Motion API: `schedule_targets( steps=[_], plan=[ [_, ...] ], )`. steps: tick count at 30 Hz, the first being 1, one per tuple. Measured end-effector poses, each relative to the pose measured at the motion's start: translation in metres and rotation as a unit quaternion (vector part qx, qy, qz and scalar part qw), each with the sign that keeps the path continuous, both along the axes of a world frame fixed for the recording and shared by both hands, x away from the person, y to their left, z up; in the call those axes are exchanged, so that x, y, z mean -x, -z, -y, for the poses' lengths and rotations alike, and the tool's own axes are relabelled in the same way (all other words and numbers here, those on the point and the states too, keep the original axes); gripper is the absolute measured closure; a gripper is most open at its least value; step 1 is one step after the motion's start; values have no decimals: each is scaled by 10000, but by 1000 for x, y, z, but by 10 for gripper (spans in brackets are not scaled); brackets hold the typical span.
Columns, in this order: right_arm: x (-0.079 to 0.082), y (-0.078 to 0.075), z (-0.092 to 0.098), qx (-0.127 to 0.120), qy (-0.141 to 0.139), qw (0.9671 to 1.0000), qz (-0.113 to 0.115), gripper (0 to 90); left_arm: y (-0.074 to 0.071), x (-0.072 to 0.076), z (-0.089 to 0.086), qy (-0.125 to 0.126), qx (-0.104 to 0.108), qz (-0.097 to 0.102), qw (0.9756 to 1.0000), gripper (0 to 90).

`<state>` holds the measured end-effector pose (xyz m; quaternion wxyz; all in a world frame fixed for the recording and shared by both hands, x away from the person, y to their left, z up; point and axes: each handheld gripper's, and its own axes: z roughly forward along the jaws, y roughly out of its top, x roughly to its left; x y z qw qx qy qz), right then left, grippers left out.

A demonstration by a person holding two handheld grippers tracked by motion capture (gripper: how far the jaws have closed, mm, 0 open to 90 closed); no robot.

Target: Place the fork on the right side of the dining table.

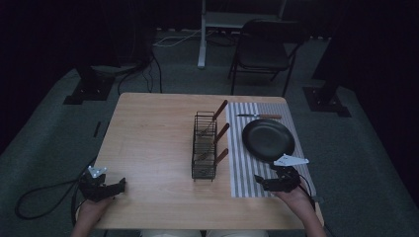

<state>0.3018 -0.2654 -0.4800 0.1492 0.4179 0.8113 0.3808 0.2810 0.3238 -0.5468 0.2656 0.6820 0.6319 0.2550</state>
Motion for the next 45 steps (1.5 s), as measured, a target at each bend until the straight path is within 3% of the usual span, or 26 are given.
schedule_targets(
  steps=[15, 45],
  plan=[
    [-25, -20, -15, -134, -200, 9995, 191, 185, 0, 0, 0, -1, 0, -1, 10000, 2],
    [-81, -55, -37, -441, -123, 9979, 448, 219, 0, 0, 0, 2, -2, -2, 10000, 2]
  ],
)
